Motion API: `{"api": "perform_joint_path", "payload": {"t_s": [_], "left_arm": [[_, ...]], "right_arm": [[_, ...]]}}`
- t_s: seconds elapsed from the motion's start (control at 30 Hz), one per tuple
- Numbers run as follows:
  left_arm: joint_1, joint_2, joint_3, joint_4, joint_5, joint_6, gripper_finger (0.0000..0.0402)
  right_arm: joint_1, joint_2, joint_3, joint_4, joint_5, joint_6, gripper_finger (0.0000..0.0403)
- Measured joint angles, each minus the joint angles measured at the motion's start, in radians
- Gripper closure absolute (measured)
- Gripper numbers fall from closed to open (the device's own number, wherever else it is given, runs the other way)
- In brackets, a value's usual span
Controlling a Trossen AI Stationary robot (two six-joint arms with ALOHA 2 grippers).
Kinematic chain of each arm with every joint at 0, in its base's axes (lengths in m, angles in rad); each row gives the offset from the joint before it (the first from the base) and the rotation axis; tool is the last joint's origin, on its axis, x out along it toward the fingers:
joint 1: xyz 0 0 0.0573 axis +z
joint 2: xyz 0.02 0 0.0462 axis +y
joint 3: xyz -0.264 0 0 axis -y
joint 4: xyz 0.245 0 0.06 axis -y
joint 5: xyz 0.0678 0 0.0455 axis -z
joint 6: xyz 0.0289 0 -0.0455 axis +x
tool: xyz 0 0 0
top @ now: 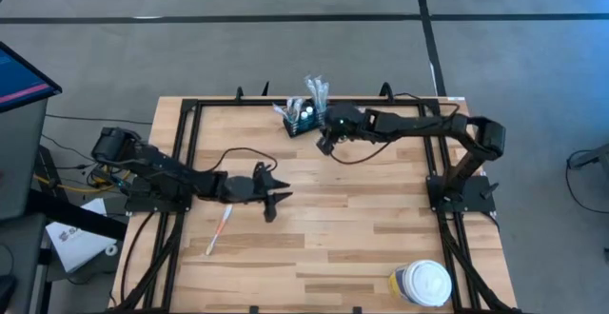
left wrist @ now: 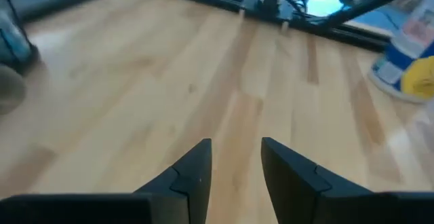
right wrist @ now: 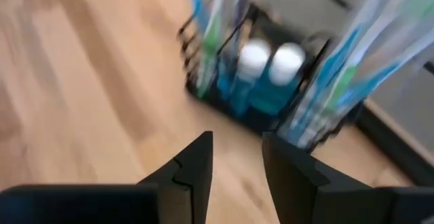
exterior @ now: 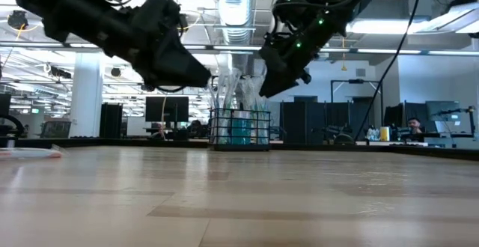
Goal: Pick & Place toothbrushing station
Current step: Put the orange toothbrush into the black wire organizer
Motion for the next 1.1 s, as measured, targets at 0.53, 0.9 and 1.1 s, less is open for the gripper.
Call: {"api": "perform_joint_path", "payload": {"t_s": [0.53,0.9,1.1], "left_arm": [[-0.196,-0.367,0.0,-0.692,0.118,-0.618,0.028],[-0.298,-0.415,0.0,-0.963,0.417,-0.79,0.028],[-0.341,-0.415,0.0,-1.05,0.55,-0.792,0.0285]], "right_arm": [[0.254,0.015,-0.001,-0.193,0.0,0.087,0.0285],[0.43,0.015,-0.001,-0.183,0.001,0.148,0.0285],[0.501,0.015,-0.001,-0.182,0.046,0.184,0.0285]]}}
